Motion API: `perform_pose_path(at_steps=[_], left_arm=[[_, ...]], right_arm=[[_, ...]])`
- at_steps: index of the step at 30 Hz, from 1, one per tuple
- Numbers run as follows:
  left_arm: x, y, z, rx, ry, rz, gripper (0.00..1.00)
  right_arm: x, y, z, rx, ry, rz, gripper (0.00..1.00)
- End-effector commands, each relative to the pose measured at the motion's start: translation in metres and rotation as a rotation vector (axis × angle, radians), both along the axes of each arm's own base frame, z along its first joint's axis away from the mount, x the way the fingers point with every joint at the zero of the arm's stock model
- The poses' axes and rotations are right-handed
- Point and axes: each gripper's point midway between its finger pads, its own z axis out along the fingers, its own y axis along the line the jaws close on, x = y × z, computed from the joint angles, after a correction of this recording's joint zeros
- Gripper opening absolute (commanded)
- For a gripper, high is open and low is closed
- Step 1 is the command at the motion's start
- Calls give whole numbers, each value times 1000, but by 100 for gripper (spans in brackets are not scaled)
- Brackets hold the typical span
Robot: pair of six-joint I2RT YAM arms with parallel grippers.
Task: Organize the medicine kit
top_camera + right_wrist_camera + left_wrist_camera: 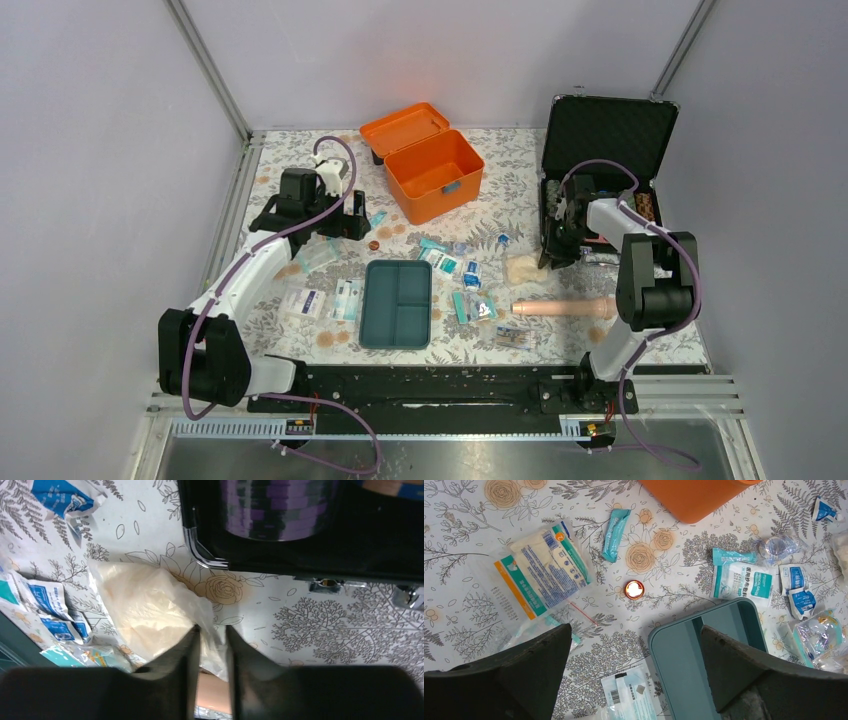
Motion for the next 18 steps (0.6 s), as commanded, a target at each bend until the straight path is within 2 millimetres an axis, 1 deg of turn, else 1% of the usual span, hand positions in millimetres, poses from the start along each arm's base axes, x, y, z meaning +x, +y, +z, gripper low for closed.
perform_pose_path(at_steps=[1, 2, 3, 4, 5, 8, 10, 12, 15, 18], left_arm=[[11, 0, 22, 0, -76, -20, 98], [13, -1, 23, 1, -80, -23, 98], [15, -1, 26, 3, -88, -25, 98], [17, -1, 28, 2, -91, -26, 98], [19, -2, 32, 1, -100, -26, 98], [24, -3, 38, -4, -106, -31, 98], [27, -5, 42, 3, -116, -52, 97], [30, -6, 47, 1, -119, -58, 96], [35, -9, 57, -10, -128, -65, 95], [38, -13, 65, -26, -127, -77, 94]], right_arm=[[15, 8, 21, 42, -82, 41, 25], [14, 10, 27, 55, -97, 55, 18], [13, 12, 35, 68, -113, 74, 8], [12, 16, 44, 87, -127, 94, 3], [10, 19, 56, 106, -149, 116, 0], [5, 30, 87, 170, -203, 169, 0], [9, 33, 112, 188, -265, 181, 0], [21, 38, 143, 207, -358, 183, 0], [50, 47, 195, 250, -508, 160, 0], [78, 65, 240, 307, -620, 159, 0]])
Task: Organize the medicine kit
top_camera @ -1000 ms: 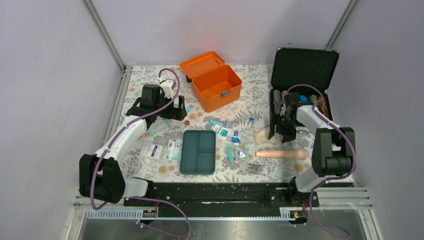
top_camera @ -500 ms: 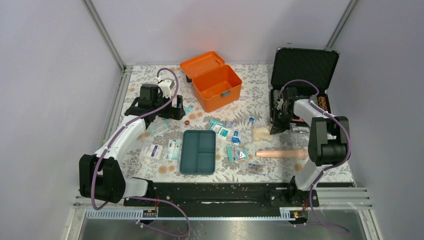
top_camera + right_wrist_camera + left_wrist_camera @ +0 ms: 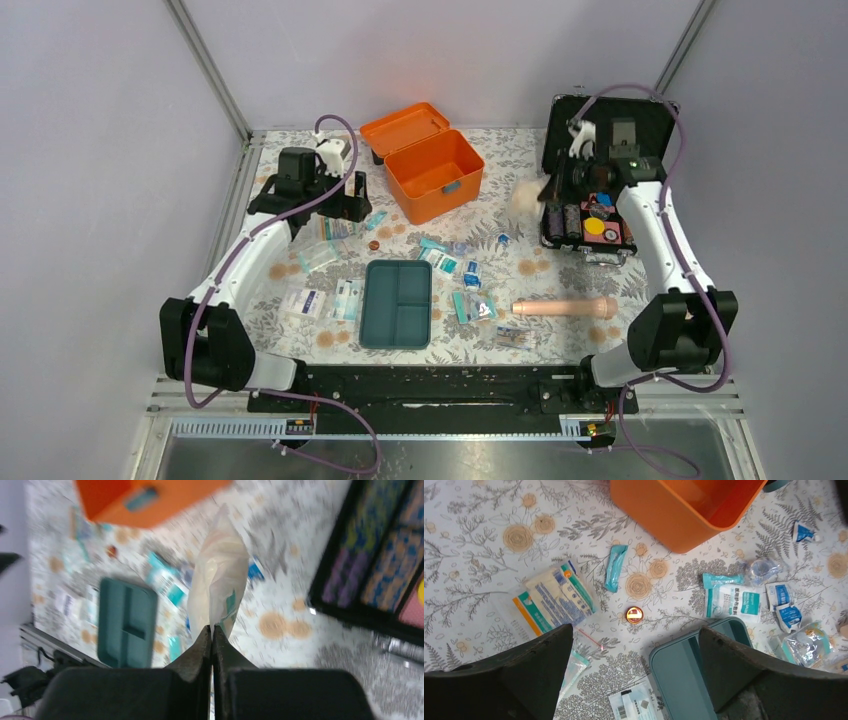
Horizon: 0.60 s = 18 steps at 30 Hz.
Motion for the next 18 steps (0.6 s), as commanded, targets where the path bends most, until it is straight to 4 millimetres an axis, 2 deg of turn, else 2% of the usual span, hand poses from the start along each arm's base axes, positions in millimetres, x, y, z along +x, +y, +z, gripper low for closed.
perform_pose_path(at_steps=[1, 2, 3, 6, 8, 10, 14, 18], left_arm=[[13, -10, 35, -38, -64, -50, 94], [15, -11, 37, -42, -54, -57, 93], [16, -13, 41, -45, -44, -63, 92], [21, -15, 49, -44, -15, -65, 90], [23, -14, 55, -44, -14, -58, 89], [23, -15, 63, -49, -34, -60, 89], [21, -12, 78, -21, -74, -80, 89], [17, -4, 89, 18, -104, -68, 89]], right_arm=[[37, 36, 80, 136, -195, 33, 0], [48, 45, 98, 162, -240, 30, 0], [57, 52, 106, 184, -260, 18, 0], [84, 75, 123, 231, -299, -19, 0], [102, 89, 127, 240, -309, -40, 0], [119, 108, 121, 248, -298, -33, 0], [138, 151, 116, 240, -329, 107, 0], [156, 164, 89, 239, -271, 60, 0]])
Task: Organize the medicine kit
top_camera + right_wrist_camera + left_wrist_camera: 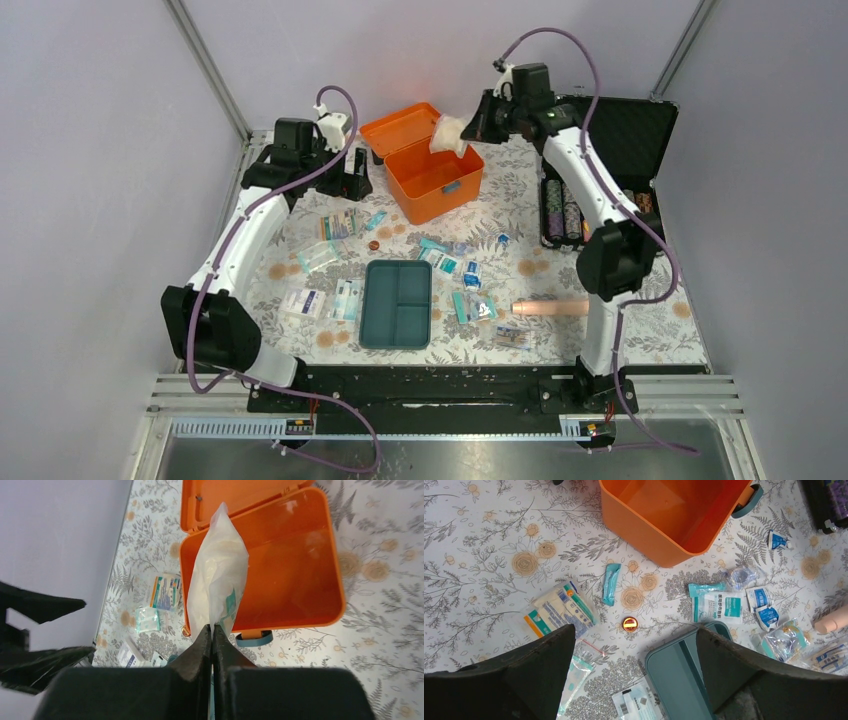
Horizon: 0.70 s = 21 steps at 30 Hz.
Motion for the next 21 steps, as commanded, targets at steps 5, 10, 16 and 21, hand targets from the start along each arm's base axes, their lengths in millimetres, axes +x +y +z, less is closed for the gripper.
perform_pose_path(at_steps=[5, 10, 16, 21], left_arm=[[-11, 10, 43, 20, -118, 5, 90], [-17, 13, 35, 31, -95, 13, 90], [-22, 13, 27, 34, -56, 15, 90], [-21, 16, 21, 57, -32, 22, 90]], right_arm=[[27, 21, -24, 0, 33, -74, 0], [46, 20, -58, -60, 56, -104, 0], [64, -12, -84, -122, 134, -381, 0], [64, -2, -95, -43, 214, -432, 0]])
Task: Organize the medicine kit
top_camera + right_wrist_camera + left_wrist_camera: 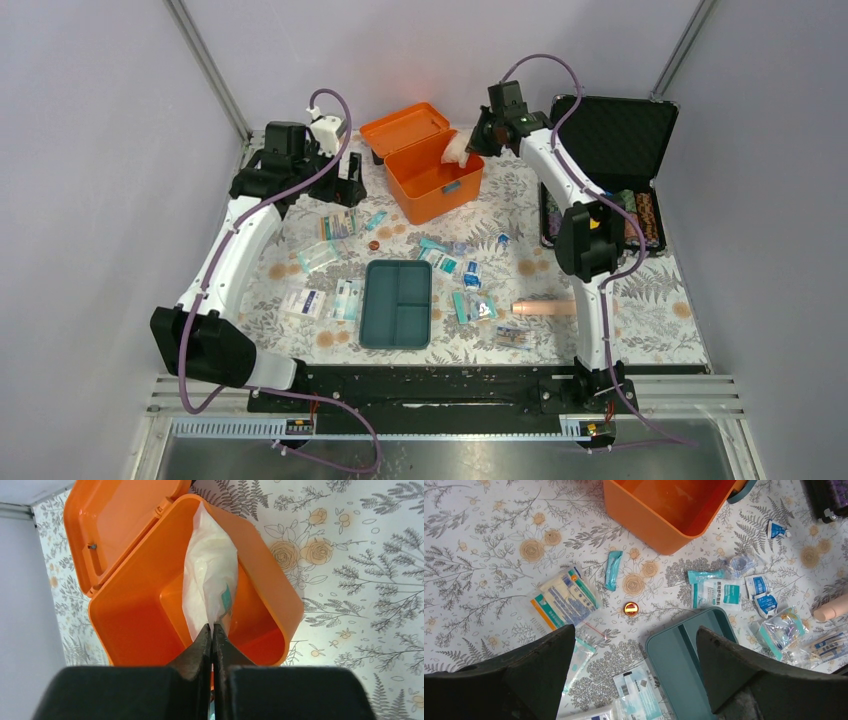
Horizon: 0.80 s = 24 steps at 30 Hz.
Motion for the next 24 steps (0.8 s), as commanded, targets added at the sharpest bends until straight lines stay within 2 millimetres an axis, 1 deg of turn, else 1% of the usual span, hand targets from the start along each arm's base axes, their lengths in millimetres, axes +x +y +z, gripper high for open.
perform_pose_path(at_steps=[1, 5, 7, 11, 14, 17, 20, 24], left_arm=[[3, 8, 2, 32, -12, 21, 90], [2, 10, -3, 50, 11, 20, 90], [2, 12, -7, 67, 26, 25, 90], [-1, 16, -11, 92, 56, 25, 90], [-2, 18, -11, 108, 65, 23, 90], [-2, 20, -11, 121, 68, 28, 90], [-2, 22, -10, 130, 68, 31, 90], [-3, 25, -10, 147, 68, 31, 90]], right_arm=[[10, 9, 14, 83, 3, -126, 0], [8, 20, 5, 134, 54, -214, 0], [8, 21, 0, 141, 76, -282, 0], [3, 31, 0, 165, 104, -354, 0], [5, 35, 1, 168, 100, -397, 0], [12, 31, -3, 157, 86, -443, 0], [18, 28, -14, 133, 79, -469, 0], [20, 27, -30, 123, 101, -489, 0]])
